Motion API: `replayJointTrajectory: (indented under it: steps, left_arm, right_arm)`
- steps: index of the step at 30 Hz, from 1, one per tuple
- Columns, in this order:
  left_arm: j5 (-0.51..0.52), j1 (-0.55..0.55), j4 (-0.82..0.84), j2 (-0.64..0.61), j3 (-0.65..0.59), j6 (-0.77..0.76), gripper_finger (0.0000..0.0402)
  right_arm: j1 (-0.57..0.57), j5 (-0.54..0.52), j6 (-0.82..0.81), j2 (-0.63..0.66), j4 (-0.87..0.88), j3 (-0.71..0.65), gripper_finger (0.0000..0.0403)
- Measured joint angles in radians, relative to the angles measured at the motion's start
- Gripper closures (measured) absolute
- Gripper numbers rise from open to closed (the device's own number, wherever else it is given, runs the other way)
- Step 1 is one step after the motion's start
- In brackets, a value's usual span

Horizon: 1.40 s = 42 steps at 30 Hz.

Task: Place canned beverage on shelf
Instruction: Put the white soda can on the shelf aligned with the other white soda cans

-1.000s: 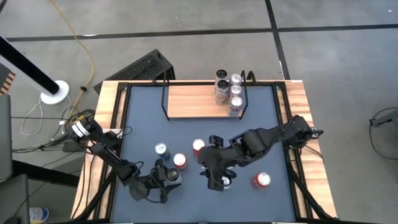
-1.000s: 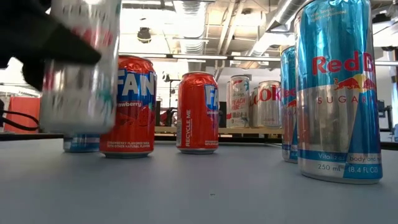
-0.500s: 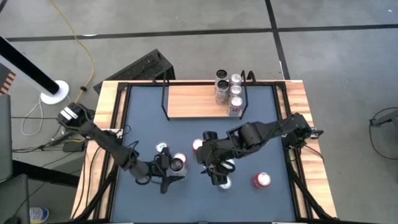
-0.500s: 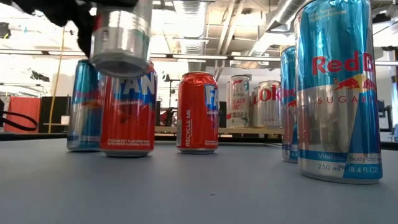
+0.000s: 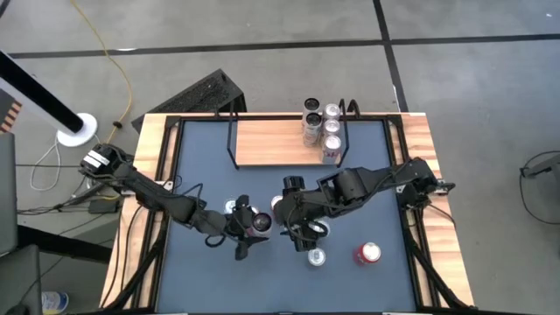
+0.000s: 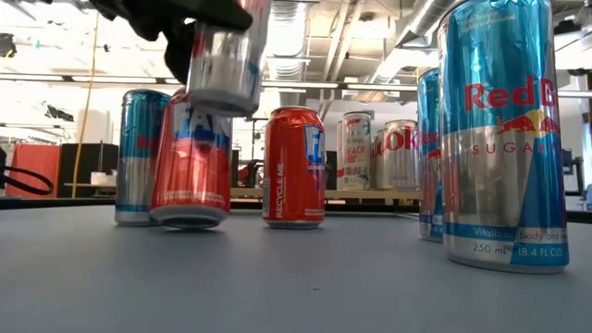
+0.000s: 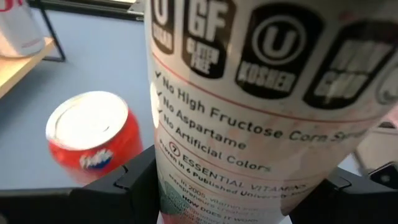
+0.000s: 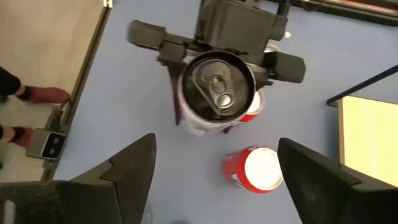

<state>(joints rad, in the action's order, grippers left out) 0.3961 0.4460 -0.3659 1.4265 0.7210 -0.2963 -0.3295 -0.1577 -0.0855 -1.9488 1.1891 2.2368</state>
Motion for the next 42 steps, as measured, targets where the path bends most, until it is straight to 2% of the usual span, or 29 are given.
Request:
replayJointTrajectory:
  steps: [5,8,11,15,20,24,27,33,38,42]
  left_arm:
    - [-0.027,0.006,0.025,0.001,0.048,-0.047,0.0159]
    - [-0.033,0.006,0.039,0.001,0.106,-0.041,0.0159]
    - [-0.033,0.004,0.137,0.0,0.192,-0.004,0.0159]
    - [-0.006,-0.006,0.286,0.0,0.321,0.094,0.0159]
    - [0.009,-0.081,0.435,0.0,0.419,0.165,0.0159]
    - [-0.025,-0.167,0.444,0.0,0.429,0.167,0.0159]
    - [-0.091,-0.234,0.468,0.0,0.429,0.162,0.0159]
    - [-0.16,-0.338,0.478,0.0,0.429,0.221,0.0159]
    - [-0.245,-0.412,0.478,0.015,0.428,0.297,0.0159]
    - [-0.276,-0.465,0.47,0.032,0.423,0.343,0.0159]
  right_arm:
    - [-0.011,0.001,-0.015,0.0,0.002,0.001,0.0081]
    - [-0.029,0.002,-0.021,0.003,0.052,0.045,0.0081]
    - [-0.046,0.001,-0.05,0.012,0.094,0.123,0.0081]
    - [-0.067,-0.007,-0.09,0.087,0.105,0.099,0.0081]
    - [-0.068,-0.096,-0.091,0.142,0.149,0.12,0.0081]
    - [-0.046,-0.135,-0.046,0.161,0.151,0.121,0.0081]
    - [-0.018,-0.136,0.02,0.158,0.164,0.12,0.0081]
    - [0.079,-0.165,0.139,0.123,0.202,0.118,0.0081]
    - [0.159,-0.164,0.147,0.114,0.189,0.119,0.0081]
    - [0.212,-0.138,0.147,0.109,0.196,0.117,0.0081]
